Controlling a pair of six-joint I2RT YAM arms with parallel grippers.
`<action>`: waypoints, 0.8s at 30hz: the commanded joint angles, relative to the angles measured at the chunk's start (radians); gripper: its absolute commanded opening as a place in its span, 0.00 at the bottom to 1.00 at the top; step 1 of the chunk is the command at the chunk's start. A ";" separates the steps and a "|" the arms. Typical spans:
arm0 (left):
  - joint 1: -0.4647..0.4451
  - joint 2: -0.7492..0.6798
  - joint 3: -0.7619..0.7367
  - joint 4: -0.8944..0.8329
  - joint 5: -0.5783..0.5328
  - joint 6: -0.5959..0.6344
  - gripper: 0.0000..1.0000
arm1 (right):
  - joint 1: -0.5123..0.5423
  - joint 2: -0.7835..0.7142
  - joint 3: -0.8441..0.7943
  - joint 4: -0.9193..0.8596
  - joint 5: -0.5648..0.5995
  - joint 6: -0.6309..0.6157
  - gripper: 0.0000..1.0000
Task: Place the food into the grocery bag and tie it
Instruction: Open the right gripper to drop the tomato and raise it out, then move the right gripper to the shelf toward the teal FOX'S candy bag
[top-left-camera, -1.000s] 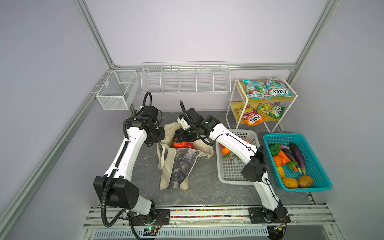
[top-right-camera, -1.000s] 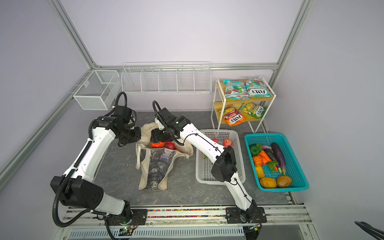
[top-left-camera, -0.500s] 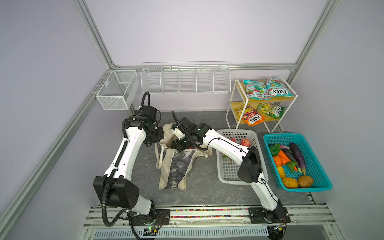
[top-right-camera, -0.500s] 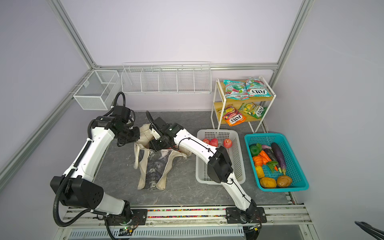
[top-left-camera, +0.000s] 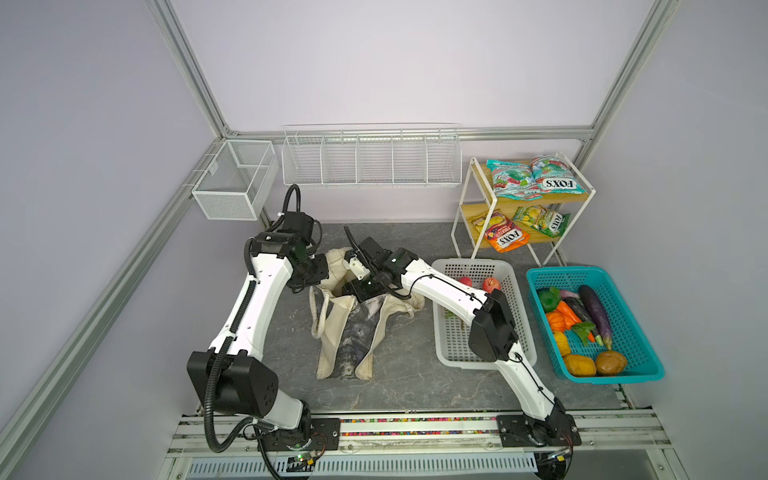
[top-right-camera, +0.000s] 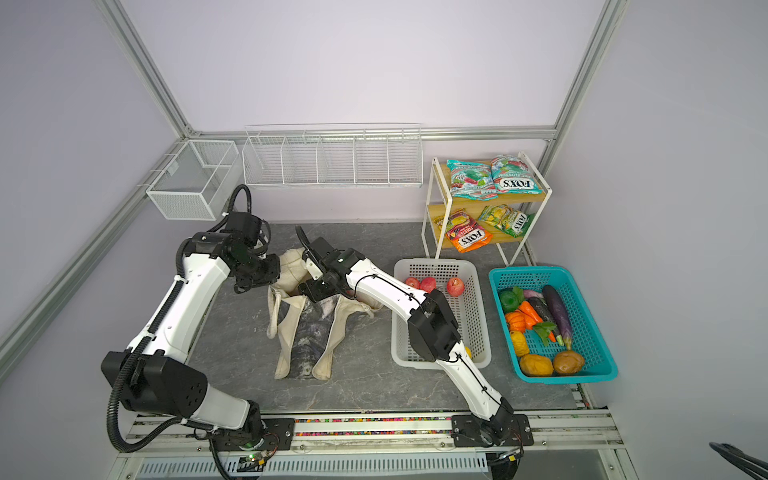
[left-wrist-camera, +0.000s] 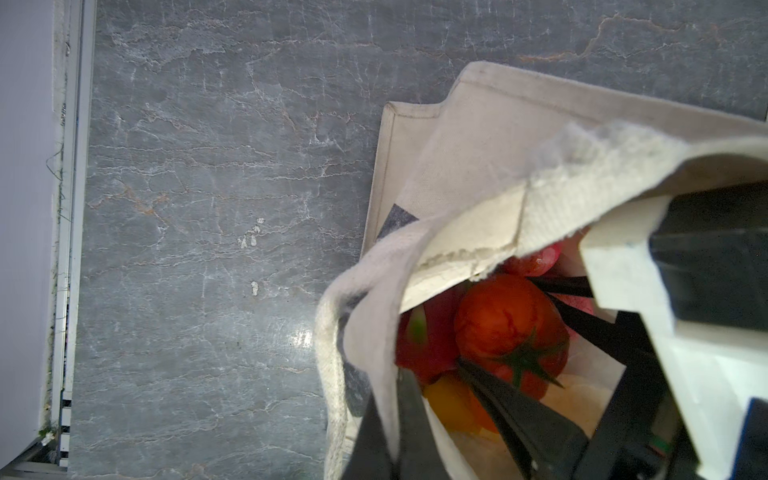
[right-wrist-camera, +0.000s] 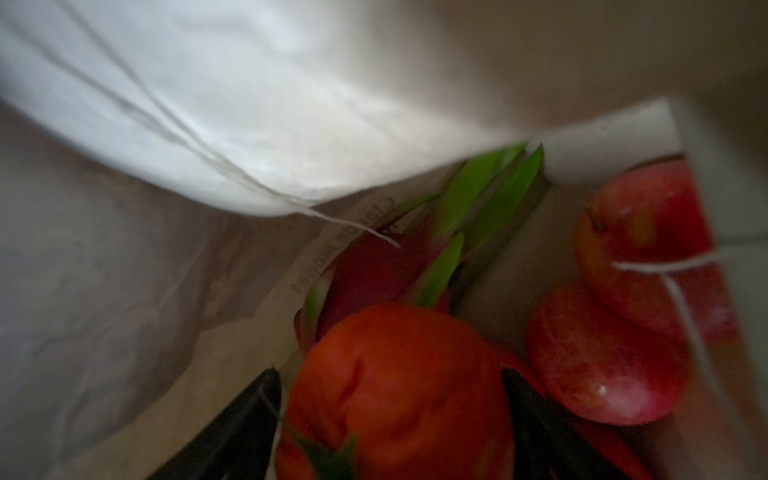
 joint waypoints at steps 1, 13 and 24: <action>0.005 -0.016 -0.010 -0.028 0.020 0.000 0.00 | 0.004 0.014 -0.027 -0.031 0.009 -0.009 0.91; 0.005 -0.052 -0.046 -0.028 0.017 0.001 0.00 | 0.004 -0.079 -0.025 -0.023 0.056 -0.028 0.88; 0.005 -0.052 -0.050 -0.014 0.010 0.003 0.00 | -0.026 -0.239 0.150 -0.208 0.146 -0.102 0.88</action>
